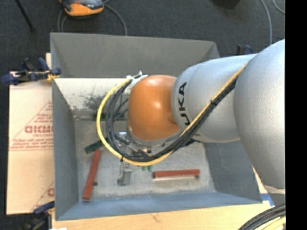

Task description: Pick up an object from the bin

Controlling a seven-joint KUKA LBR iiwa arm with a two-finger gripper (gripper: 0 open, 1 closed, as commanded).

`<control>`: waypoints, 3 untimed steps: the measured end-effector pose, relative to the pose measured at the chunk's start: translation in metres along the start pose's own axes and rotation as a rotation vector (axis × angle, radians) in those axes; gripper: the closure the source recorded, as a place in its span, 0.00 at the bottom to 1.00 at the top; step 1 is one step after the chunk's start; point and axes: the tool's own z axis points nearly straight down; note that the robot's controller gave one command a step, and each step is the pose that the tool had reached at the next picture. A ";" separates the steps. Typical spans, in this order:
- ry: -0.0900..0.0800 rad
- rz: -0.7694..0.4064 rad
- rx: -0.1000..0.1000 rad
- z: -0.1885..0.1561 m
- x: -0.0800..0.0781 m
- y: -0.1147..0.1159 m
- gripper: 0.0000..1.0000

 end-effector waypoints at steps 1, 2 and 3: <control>-0.007 0.003 -0.001 -0.004 -0.002 0.000 0.00; -0.009 -0.025 -0.002 0.012 -0.003 -0.041 0.00; -0.008 -0.078 0.006 0.033 -0.032 -0.069 0.00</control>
Offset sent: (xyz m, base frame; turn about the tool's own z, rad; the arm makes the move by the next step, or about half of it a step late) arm 0.0039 -0.1011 -0.0343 -0.0400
